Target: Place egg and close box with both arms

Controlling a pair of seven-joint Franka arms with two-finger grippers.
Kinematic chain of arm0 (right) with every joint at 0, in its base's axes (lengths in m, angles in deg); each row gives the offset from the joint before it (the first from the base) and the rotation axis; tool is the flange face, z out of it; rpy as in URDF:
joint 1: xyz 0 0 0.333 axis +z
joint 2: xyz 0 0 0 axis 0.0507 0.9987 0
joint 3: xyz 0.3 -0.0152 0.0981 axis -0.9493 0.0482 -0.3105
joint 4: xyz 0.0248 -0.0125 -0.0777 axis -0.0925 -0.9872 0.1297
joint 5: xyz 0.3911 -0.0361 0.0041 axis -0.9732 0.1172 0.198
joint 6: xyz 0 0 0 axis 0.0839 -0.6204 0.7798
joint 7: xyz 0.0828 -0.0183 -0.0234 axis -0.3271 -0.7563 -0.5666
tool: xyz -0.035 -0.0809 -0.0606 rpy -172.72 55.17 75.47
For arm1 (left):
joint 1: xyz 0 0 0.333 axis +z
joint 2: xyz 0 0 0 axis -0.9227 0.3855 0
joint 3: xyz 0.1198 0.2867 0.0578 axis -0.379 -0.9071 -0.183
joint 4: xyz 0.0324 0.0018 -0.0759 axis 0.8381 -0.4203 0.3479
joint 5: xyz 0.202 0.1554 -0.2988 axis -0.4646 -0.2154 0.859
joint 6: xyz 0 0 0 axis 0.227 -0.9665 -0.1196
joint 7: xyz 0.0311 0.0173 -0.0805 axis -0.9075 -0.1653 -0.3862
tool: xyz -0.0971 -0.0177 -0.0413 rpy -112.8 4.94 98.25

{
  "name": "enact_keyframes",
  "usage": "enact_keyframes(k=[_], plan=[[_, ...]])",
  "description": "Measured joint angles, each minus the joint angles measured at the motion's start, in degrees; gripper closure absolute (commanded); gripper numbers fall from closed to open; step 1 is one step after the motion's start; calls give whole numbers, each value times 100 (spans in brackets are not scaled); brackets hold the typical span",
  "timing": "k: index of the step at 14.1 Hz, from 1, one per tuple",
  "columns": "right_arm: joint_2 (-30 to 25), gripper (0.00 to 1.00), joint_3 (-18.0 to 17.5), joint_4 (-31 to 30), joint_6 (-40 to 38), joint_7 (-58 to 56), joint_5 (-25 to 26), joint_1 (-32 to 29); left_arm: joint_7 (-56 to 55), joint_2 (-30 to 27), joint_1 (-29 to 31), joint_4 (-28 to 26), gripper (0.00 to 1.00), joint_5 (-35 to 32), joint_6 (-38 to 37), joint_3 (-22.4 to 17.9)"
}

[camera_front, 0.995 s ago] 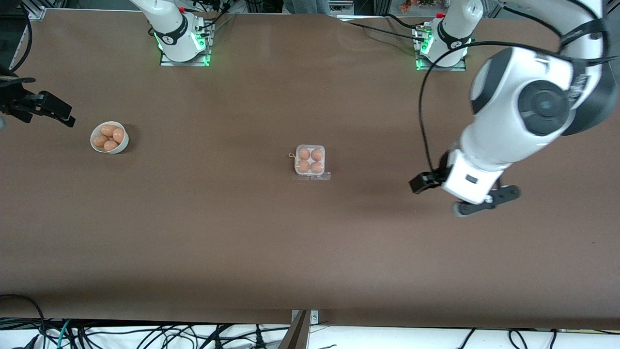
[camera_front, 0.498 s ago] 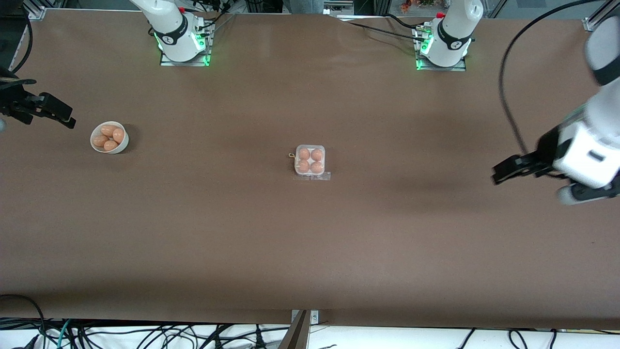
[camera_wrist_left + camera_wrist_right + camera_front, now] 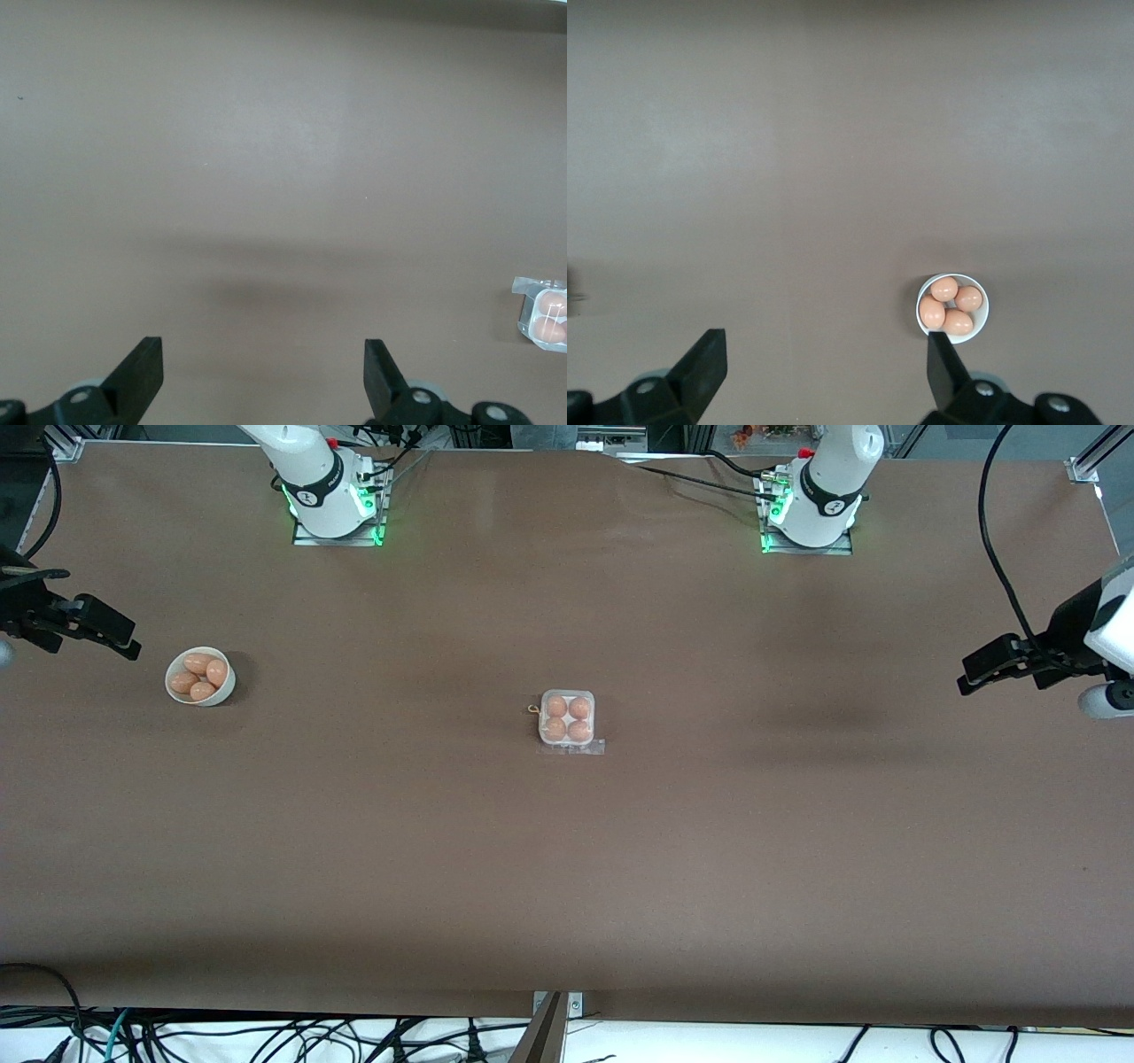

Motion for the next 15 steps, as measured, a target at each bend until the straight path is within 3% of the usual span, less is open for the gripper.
enact_keyframes(k=[3,15], plan=[[0,0,0,0,0,0,0,0,5,-7,-195,-233,0,0,273,-228],[1,0,0,0,-3,0,0,0,5,-78,-261,-207,0,0,279,-243]])
